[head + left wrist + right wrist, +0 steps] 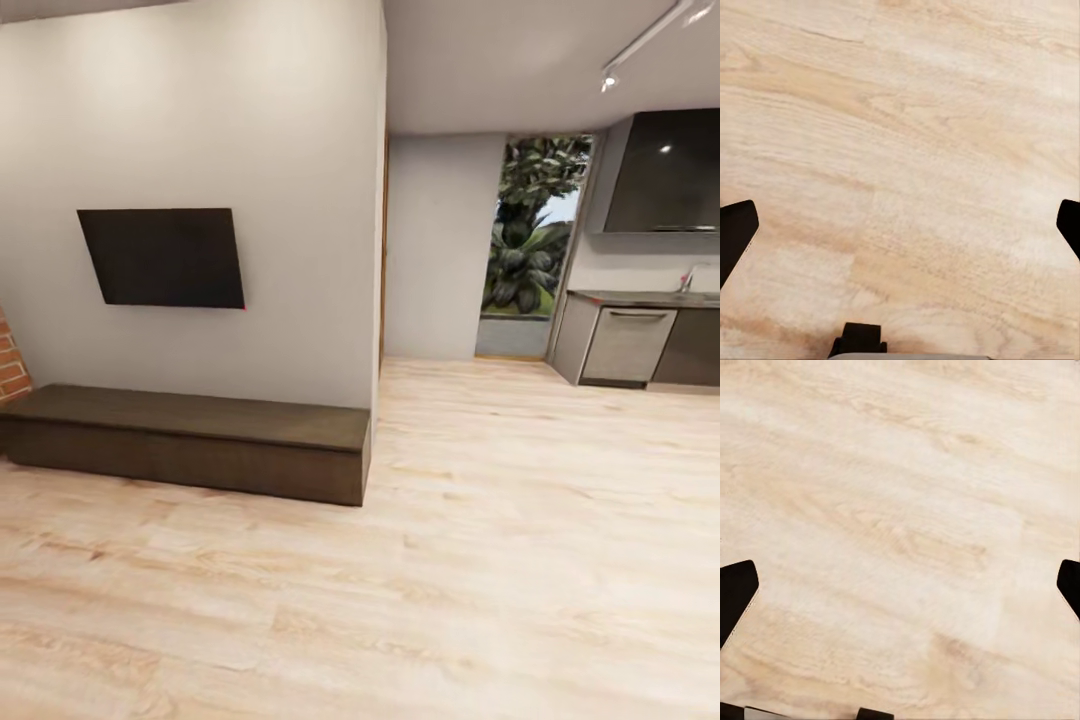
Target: Move the two storage containers from the living room to the garage. In the garage, place one container on the floor and stack the other container on top of it (either order is fine).
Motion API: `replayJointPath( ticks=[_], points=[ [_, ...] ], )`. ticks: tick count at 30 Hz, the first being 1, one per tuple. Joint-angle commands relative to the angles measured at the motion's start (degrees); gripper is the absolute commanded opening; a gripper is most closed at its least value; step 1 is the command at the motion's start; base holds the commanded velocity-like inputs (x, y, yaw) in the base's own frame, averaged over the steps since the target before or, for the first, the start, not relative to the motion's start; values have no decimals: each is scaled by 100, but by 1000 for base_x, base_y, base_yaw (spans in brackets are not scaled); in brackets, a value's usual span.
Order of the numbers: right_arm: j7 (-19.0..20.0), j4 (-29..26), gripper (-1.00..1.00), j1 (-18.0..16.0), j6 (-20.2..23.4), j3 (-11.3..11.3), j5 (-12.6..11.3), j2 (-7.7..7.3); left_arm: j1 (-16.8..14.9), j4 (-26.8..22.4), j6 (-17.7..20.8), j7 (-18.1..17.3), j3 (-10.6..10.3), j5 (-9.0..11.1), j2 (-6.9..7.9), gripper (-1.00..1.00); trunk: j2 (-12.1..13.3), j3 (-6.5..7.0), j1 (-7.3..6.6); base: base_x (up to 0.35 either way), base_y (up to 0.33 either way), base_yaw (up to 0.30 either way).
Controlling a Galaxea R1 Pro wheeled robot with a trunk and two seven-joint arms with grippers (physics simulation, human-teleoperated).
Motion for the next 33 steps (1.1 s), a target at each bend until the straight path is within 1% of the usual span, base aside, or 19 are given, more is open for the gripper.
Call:
replayJointPath(
  ticks=[1,10,33],
  points=[
    [20,-10,100,2,-11,-40,53,2,-5,8,-13,-50,49,-5,0,100,-3,-5,4,326,0,251],
    [20,-10,100,2,-11,-38,53,2,-5,7,-13,-49,50,-5,0,100,-3,-5,4,326,-47,252],
    [20,-8,100,2,-11,-39,53,2,-5,7,-13,-47,49,-5,0,100,-3,-5,4,326,-119,252]
  ],
)
